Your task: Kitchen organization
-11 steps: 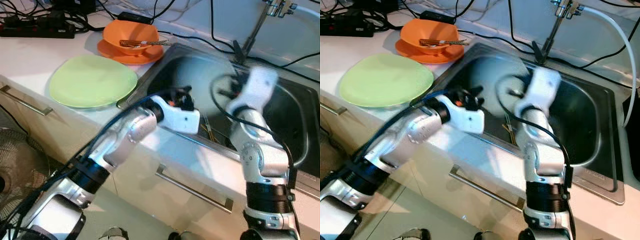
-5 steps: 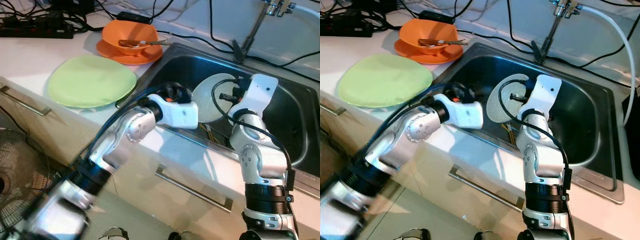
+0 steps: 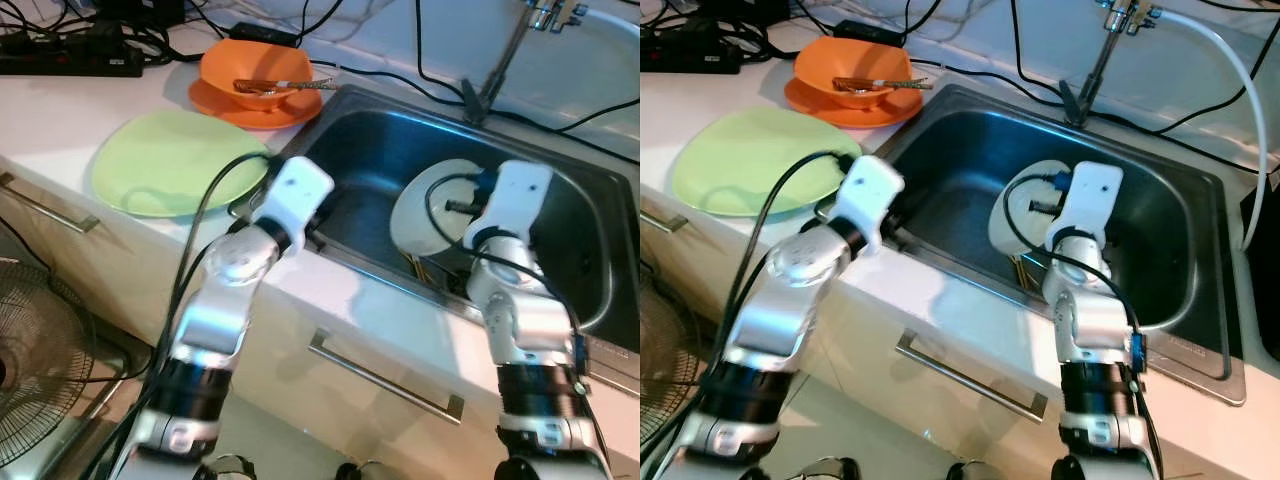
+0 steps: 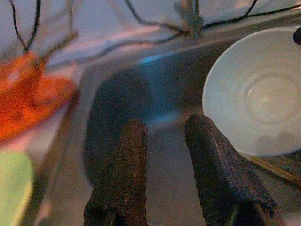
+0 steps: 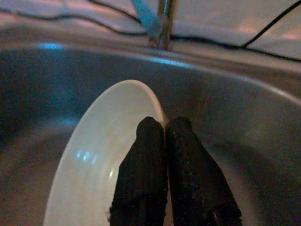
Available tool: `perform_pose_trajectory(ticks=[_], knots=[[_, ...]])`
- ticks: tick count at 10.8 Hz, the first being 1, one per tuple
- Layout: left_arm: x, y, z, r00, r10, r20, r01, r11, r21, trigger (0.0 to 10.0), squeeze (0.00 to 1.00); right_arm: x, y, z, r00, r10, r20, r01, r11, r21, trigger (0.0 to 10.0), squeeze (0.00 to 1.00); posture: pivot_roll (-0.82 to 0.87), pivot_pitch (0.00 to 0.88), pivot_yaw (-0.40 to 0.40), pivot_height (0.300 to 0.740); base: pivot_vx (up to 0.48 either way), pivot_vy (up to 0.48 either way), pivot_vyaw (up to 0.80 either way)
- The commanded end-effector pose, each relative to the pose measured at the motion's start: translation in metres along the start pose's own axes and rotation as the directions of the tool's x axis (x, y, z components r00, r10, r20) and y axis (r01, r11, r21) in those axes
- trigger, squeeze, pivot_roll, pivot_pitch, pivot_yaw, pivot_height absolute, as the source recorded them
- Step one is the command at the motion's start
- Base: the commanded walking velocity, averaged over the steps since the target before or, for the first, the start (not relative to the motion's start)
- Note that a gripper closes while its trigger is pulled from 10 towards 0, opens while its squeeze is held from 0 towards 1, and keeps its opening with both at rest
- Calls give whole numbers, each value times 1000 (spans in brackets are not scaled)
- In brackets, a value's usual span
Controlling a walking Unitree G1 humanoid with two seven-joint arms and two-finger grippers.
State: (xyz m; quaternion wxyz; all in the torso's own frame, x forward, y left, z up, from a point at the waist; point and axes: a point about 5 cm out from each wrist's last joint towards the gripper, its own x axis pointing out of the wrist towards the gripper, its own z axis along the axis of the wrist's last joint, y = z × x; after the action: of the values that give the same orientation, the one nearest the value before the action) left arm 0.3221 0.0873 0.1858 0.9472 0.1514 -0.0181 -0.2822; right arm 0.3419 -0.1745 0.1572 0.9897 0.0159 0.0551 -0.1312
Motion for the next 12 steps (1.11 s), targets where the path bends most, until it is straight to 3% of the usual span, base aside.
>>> perform_pose_trajectory(ticks=[1, 3, 5, 10, 11, 12], knots=[[-2, -6, -1, 999, -49, -5, 49, 998, -31, 10000, 0, 9, -8, 9, 998, -30, 53, 31, 999, -23, 10000, 0, -49, 74, -117, 740, 0, 0, 0], [-13, -16, -1, 988, -140, -64, 133, 985, -106, 10000, 0, 21, -10, 1, 999, -44, 30, 46, 997, -56, 10000, 0, -36, 73, -125, 740, 0, 0, 0], [-15, -21, 3, 983, -164, -81, 152, 979, -136, 10000, 0, 28, -6, -8, 1000, -24, 5, 24, 996, -85, 10000, 0, -28, 69, -129, 740, 0, 0, 0], [-19, -26, 7, 977, -188, -104, 170, 973, -157, 10000, 0, 40, -3, -32, 995, -17, -99, 8, 996, -86, 10000, 0, -18, 65, -135, 740, 0, 0, 0], [-18, -26, 7, 977, -184, -108, 166, 974, -157, 10000, 0, 40, -1, -35, 993, -9, -115, -1, 996, -88, 10000, 259, -18, 67, -135, 740, 0, 0, 0], [-18, -27, 8, 977, -184, -111, 166, 973, -159, 10000, 0, 40, 1, -38, 991, -1, -131, -11, 996, -91, 10000, 827, -18, 71, -137, 740, 0, 0, 0]])
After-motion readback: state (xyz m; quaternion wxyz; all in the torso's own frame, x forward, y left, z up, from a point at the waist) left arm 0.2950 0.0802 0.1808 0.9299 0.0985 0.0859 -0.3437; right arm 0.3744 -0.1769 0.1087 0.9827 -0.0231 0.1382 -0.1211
